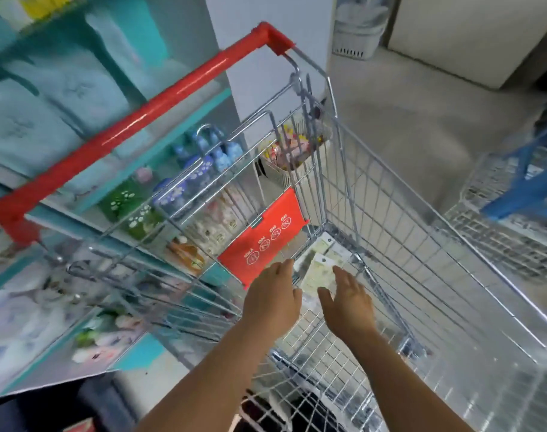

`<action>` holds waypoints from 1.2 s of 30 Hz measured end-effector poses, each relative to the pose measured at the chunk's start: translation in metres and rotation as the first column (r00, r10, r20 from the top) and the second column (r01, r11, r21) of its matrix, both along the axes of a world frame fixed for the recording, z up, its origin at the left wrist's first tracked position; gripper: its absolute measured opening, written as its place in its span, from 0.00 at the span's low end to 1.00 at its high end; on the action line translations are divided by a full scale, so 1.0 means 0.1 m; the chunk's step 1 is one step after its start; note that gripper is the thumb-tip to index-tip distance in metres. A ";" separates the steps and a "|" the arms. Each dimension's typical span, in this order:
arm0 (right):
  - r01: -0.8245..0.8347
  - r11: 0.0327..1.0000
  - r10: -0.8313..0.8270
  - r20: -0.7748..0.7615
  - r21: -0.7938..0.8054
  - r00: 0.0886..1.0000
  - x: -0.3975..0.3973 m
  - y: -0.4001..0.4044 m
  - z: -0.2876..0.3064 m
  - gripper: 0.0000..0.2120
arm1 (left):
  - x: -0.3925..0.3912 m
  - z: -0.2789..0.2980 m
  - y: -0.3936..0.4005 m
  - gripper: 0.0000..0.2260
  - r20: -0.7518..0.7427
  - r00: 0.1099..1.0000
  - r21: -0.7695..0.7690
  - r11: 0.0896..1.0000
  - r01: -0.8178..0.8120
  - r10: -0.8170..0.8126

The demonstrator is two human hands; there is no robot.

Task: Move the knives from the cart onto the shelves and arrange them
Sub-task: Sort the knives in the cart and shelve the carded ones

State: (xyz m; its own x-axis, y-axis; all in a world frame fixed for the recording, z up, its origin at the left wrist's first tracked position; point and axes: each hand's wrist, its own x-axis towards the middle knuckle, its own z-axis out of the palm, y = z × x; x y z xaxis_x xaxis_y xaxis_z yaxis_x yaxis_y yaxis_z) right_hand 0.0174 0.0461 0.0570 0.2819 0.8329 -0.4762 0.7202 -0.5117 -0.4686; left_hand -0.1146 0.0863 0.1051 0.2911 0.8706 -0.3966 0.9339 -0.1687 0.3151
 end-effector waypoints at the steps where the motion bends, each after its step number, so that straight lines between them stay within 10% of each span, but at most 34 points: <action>1: 0.013 1.000 -0.013 0.005 -0.017 1.000 0.05 0.03 -0.08 0.28 | 0.06 -0.10 0.06 0.25 -0.009 1.000 -0.022 1.000 0.021 -0.021; 25: 0.089 0.955 -0.085 0.028 -0.284 0.996 -0.26 0.73 -2.27 0.48 | 0.43 -2.53 0.99 0.26 -0.008 0.978 -0.169 0.964 0.205 -0.209; 36: 0.440 0.896 -0.437 0.048 -0.062 0.898 0.21 0.88 -2.48 0.30 | 0.59 -2.84 0.98 0.31 -0.066 0.959 -0.190 0.947 0.261 -0.277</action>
